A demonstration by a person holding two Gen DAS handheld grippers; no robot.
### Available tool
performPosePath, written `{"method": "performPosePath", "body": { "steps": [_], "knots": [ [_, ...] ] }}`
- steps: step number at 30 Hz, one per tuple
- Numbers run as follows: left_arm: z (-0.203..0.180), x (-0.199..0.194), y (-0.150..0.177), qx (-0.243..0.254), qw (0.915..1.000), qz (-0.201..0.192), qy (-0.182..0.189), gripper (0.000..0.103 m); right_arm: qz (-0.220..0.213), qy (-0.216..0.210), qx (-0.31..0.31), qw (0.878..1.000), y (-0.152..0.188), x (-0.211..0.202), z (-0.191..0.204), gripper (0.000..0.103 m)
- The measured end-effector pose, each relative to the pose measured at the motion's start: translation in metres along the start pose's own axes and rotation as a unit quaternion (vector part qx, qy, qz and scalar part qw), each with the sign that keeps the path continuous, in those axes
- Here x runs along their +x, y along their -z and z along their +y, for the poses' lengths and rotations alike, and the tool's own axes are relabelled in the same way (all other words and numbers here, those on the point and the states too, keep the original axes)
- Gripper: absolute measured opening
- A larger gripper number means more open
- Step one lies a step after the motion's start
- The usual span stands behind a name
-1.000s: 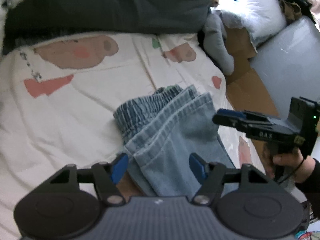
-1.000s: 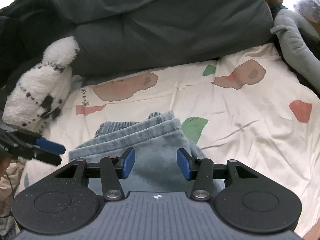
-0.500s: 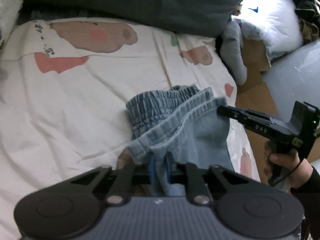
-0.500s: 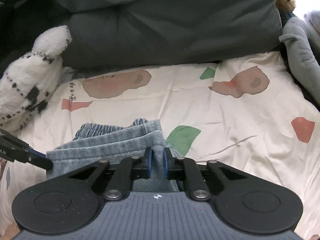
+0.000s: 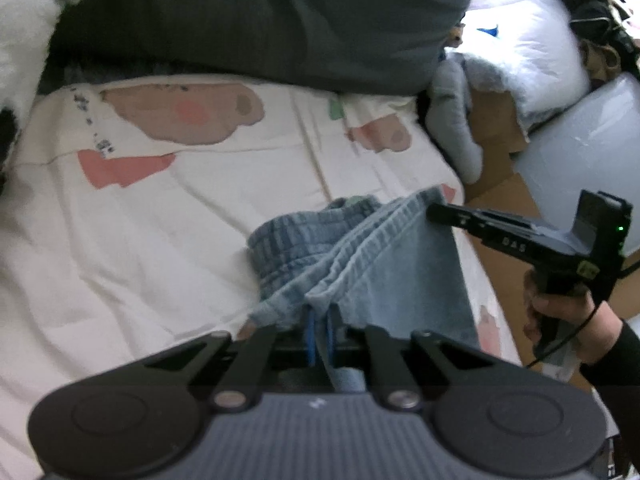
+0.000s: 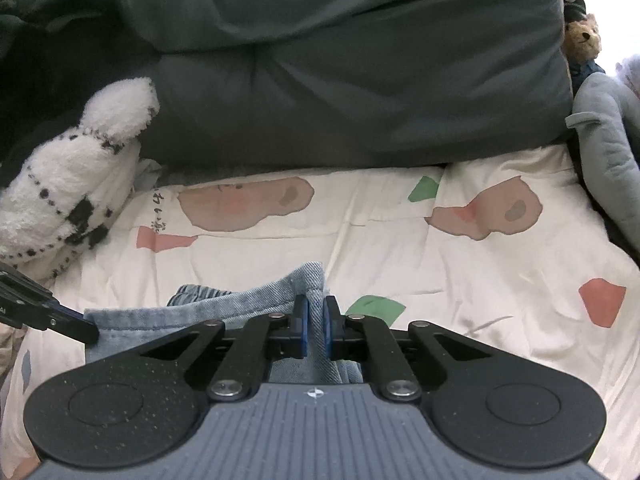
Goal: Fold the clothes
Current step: 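Pinch the folded pants edge with the left gripper while the right gripper holds the waistband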
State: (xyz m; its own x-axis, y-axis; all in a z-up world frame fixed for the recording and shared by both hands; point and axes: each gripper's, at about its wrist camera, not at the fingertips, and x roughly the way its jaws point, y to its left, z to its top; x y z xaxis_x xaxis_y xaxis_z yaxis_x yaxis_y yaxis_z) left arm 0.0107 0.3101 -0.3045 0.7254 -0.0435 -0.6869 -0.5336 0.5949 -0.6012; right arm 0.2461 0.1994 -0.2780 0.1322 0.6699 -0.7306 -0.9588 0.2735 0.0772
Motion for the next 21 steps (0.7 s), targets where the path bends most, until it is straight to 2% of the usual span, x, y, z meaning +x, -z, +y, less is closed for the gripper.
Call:
{"method": "performPosePath", "body": {
  "steps": [4,7,8,9,11,12,16,21],
  "knots": [
    [0.009,0.014,0.003,-0.004,0.9998,0.008,-0.016,0.007,0.016,0.005,0.000,1.000,0.007,0.018,0.000,0.008],
    [0.011,0.017,0.003,-0.008,0.9996,0.019,-0.021,0.016,0.018,0.007,0.009,1.000,0.009,0.020,-0.002,0.013],
    [0.011,0.016,0.003,-0.005,0.9994,0.023,-0.025,0.031,0.019,0.004,0.012,1.000,0.009,0.019,-0.003,0.019],
    [0.010,0.015,0.003,-0.002,0.9993,0.025,-0.027,0.047,0.020,0.003,0.010,1.000,0.009,0.018,-0.003,0.035],
    [0.008,0.013,0.004,0.006,0.9994,0.021,-0.026,0.059,0.023,0.000,0.002,1.000,0.010,0.017,-0.004,0.047],
    [0.007,0.014,0.005,0.010,0.9994,0.023,-0.024,0.062,0.026,0.000,-0.001,1.000,0.010,0.017,-0.005,0.047],
    [0.013,0.028,0.008,-0.004,0.9991,0.038,-0.016,0.064,0.046,-0.006,-0.003,0.999,0.010,0.023,-0.011,0.047],
    [0.026,0.041,0.011,-0.024,0.9992,0.032,0.003,0.063,0.059,-0.046,0.017,0.997,0.010,0.035,-0.021,0.047]
  ]
}}
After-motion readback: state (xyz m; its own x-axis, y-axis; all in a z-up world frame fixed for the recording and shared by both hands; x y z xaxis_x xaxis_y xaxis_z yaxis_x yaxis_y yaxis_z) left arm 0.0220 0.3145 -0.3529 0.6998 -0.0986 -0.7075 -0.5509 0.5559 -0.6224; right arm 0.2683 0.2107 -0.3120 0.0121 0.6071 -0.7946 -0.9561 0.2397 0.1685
